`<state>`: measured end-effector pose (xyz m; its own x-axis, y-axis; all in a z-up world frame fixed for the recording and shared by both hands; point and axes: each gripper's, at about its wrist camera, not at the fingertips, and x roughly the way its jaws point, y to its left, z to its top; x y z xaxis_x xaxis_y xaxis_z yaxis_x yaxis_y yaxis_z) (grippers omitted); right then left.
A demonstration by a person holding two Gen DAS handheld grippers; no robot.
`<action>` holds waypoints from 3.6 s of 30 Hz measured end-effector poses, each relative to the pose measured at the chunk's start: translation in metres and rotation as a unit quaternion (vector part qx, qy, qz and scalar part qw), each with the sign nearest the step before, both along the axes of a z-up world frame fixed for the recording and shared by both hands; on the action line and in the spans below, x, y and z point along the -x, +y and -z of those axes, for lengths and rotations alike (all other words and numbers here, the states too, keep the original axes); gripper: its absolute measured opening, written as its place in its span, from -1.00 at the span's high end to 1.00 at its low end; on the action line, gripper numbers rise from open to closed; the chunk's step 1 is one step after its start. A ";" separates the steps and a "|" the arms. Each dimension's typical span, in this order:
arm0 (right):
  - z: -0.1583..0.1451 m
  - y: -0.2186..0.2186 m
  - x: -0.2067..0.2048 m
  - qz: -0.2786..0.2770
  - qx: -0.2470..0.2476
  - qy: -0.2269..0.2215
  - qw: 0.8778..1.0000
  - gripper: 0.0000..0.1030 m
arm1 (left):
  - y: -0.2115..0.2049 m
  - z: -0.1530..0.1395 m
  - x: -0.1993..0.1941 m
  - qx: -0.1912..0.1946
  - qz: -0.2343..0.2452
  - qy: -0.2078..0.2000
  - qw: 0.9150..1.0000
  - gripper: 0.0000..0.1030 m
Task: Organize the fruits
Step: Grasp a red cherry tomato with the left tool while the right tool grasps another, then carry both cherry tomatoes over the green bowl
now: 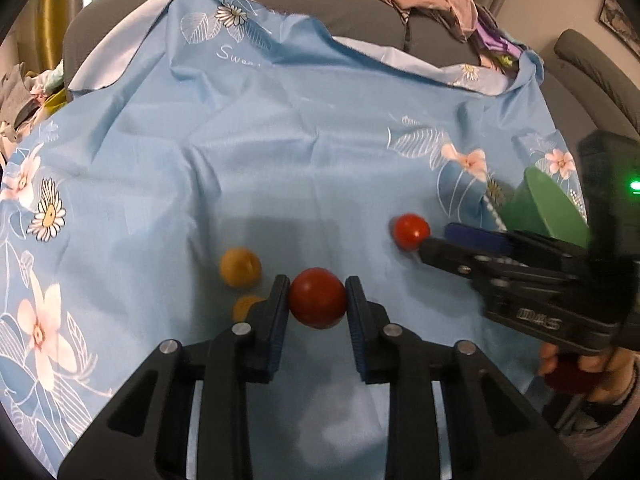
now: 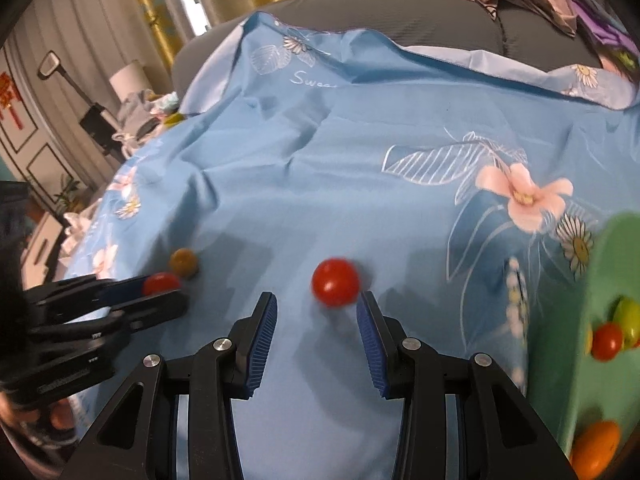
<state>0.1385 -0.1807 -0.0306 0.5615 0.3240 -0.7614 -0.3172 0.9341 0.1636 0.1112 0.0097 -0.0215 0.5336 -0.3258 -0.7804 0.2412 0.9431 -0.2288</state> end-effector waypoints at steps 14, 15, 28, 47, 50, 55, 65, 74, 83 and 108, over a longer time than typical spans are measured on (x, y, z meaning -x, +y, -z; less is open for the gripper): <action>0.018 0.016 -0.033 -0.005 0.051 0.037 0.998 0.31 | 0.000 -0.006 -0.006 0.011 0.008 -0.004 1.000 0.53; 0.018 0.016 -0.034 -0.006 0.051 0.038 0.998 0.37 | 0.000 -0.006 -0.005 0.011 0.008 -0.004 1.000 0.53; 0.003 -0.003 -0.012 0.000 0.005 0.020 1.000 0.40 | -0.004 0.001 -0.002 0.002 0.025 0.009 1.000 0.52; -0.010 -0.008 0.023 -0.021 -0.047 0.003 0.999 0.40 | -0.036 0.028 -0.017 -0.050 0.075 0.021 0.996 0.36; -0.012 -0.010 0.026 -0.021 -0.051 -0.001 0.998 0.40 | -0.039 0.034 -0.014 -0.073 0.076 0.018 0.994 0.45; -0.015 -0.014 0.031 -0.020 -0.060 -0.006 0.998 0.40 | -0.032 0.031 -0.015 -0.063 0.064 0.028 0.996 0.45; -0.038 -0.033 0.059 -0.010 -0.082 -0.037 0.996 0.40 | -0.044 -0.013 0.016 -0.034 0.077 -0.006 0.996 0.45; -0.062 -0.078 0.091 0.024 -0.101 -0.076 0.992 0.40 | -0.091 -0.055 0.035 -0.014 0.120 -0.044 0.992 0.45; -0.072 -0.132 0.111 0.083 -0.107 -0.101 0.986 0.40 | -0.163 -0.076 0.038 -0.007 0.187 -0.064 0.980 0.45; -0.047 -0.199 0.117 0.165 -0.101 -0.091 0.977 0.40 | -0.239 -0.042 0.025 -0.057 0.244 -0.028 0.968 0.45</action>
